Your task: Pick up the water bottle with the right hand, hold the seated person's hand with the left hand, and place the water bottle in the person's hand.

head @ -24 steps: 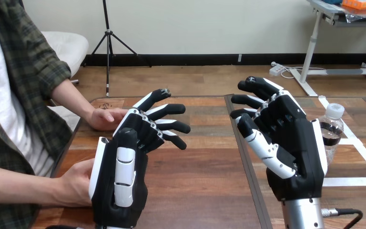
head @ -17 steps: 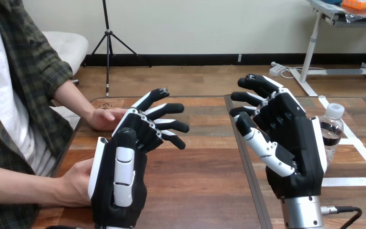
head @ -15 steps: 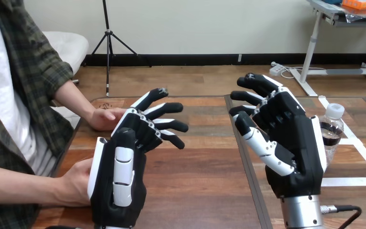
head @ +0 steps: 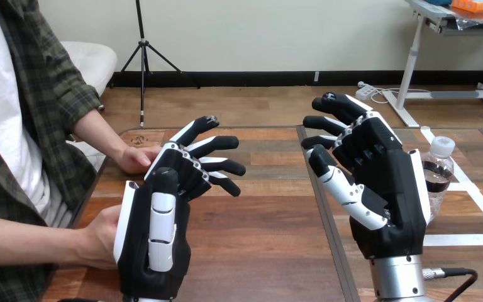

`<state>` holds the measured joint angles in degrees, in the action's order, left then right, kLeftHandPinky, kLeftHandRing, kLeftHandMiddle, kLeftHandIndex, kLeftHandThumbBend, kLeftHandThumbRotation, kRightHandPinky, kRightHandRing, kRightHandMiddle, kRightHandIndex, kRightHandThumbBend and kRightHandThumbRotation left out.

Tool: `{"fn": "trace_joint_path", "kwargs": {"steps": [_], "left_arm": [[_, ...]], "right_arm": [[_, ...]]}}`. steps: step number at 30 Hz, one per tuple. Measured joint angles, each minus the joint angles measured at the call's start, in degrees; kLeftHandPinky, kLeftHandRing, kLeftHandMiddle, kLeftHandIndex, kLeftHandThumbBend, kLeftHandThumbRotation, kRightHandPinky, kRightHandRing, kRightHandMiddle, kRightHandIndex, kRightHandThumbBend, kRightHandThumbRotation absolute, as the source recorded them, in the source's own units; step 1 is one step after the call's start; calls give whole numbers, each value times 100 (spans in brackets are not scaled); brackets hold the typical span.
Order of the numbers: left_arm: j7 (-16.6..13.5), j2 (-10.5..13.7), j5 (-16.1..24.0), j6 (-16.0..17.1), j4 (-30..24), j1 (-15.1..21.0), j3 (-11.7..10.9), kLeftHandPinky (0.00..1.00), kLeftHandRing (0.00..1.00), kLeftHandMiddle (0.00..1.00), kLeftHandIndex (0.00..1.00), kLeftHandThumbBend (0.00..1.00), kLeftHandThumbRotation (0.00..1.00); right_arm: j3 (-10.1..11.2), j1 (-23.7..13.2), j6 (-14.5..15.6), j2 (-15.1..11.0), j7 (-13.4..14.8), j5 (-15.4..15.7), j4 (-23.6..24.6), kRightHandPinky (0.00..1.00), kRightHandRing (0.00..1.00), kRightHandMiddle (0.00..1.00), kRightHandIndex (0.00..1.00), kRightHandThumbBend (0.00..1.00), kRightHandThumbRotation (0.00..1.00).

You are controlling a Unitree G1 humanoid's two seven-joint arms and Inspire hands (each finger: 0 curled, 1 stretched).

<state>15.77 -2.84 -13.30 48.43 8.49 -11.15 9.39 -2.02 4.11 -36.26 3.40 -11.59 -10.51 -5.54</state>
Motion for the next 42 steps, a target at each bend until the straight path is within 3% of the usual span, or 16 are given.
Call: {"fn": "trace_joint_path", "kwargs": {"steps": [5,11,16,20,26,31,38,42], "left_arm": [[-10,-1,36,19,3,0,5,42,59,71,82,42,100],[-15,-1,36,39,6,0,15,43,59,72,83,40,100],[-27,0,37,39,7,-2,19,44,60,73,83,39,100],[-40,-1,36,39,11,-3,20,44,60,73,83,39,100],[-42,0,36,39,15,-7,25,44,60,74,83,38,100],[-55,-1,44,40,26,-7,25,44,60,74,84,37,100],[-99,-2,69,58,41,-7,25,44,60,74,84,38,100],[-98,-2,62,63,47,-7,25,44,60,74,84,38,100]], "right_arm": [[63,-5,-196,-6,168,300,-39,63,74,79,75,59,17],[241,-81,-730,-72,447,862,-252,66,77,81,76,60,13],[512,-216,-1265,-169,982,1744,-494,69,78,81,77,62,13],[719,-336,-1514,-255,1516,2461,-617,71,78,80,75,68,16],[983,-492,-1529,-382,2460,3456,-670,78,81,81,75,71,20],[1164,-620,-1515,-465,3222,3998,-781,82,85,84,77,70,22],[1364,-870,-1449,-667,4123,4261,-1084,81,87,86,78,70,27],[1436,-984,-1379,-799,4458,4281,-1202,79,87,86,78,70,28]]}}
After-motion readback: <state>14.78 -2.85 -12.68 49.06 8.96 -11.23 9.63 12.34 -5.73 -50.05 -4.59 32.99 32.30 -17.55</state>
